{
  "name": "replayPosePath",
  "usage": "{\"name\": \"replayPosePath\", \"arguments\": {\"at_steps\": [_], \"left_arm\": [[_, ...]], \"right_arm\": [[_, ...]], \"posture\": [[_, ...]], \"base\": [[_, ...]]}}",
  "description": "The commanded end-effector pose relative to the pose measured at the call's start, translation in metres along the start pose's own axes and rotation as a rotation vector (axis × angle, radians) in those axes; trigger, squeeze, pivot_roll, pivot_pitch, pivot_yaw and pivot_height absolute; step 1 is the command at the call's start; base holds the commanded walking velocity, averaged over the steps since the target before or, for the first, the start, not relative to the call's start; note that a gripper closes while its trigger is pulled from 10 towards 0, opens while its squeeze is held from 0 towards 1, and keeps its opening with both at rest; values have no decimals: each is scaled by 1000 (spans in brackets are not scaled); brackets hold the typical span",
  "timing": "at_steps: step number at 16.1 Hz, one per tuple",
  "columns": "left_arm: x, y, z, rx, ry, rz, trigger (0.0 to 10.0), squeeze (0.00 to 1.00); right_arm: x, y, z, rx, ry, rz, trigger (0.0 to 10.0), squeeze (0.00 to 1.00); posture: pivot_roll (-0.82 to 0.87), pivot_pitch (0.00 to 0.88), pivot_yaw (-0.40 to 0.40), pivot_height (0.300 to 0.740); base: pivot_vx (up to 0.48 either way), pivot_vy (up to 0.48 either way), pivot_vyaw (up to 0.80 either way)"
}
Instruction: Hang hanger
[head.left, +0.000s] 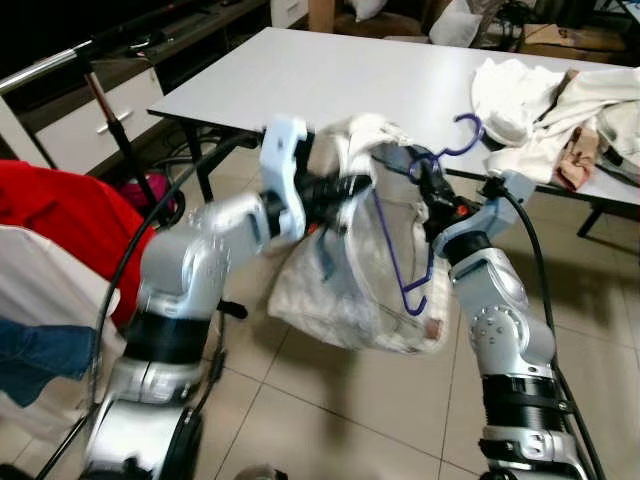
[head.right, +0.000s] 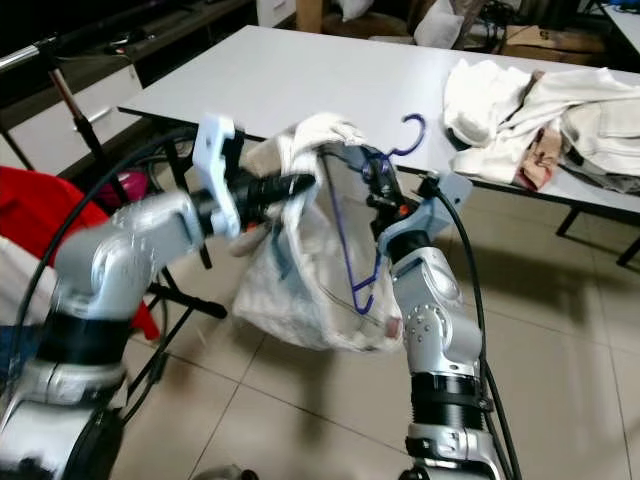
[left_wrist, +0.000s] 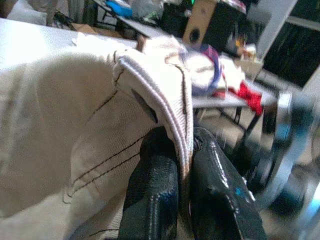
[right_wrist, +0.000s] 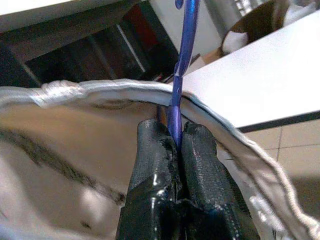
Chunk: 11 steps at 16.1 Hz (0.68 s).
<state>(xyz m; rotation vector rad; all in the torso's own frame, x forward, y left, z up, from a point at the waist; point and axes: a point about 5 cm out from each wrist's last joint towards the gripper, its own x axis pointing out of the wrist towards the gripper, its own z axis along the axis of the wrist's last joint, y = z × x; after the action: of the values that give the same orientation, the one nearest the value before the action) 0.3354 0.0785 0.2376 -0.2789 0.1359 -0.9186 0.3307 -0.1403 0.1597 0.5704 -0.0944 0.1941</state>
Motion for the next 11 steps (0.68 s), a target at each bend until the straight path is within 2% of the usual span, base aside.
{"name": "replayPosePath", "arguments": {"at_steps": [1, 2, 3, 5, 9, 11], "left_arm": [[-1, -3, 26, -1, -93, -21, 0, 0], [2, -1, 50, -52, -157, -26, 0, 0], [2, 0, 56, -68, -174, -27, 0, 0], [6, 1, 78, -133, -223, -24, 0, 0], [14, 6, 93, -185, -271, 26, 0, 0], [15, 10, 96, -174, -285, 78, 0, 0]], "right_arm": [[2, 0, 2, -9, -38, -19, 10000, 0], [0, -5, -2, -96, -51, -56, 10000, 0], [-1, -7, -4, -129, -54, -67, 10000, 0], [-7, -20, -10, -168, -98, -171, 10000, 0], [-16, -41, -26, -280, -65, -371, 10000, 0], [-19, -45, -27, -284, -65, -407, 10000, 0]], "posture": [[-2, 0, 82, 740], [2, 0, 86, 740], [4, 0, 93, 740], [7, 0, 104, 740], [4, 0, 115, 740], [-1, 0, 114, 740]], "base": [[0, 0, 0], [0, 0, 0], [0, 0, 0], [0, 0, 0], [0, 0, 0], [0, 0, 0]]}}
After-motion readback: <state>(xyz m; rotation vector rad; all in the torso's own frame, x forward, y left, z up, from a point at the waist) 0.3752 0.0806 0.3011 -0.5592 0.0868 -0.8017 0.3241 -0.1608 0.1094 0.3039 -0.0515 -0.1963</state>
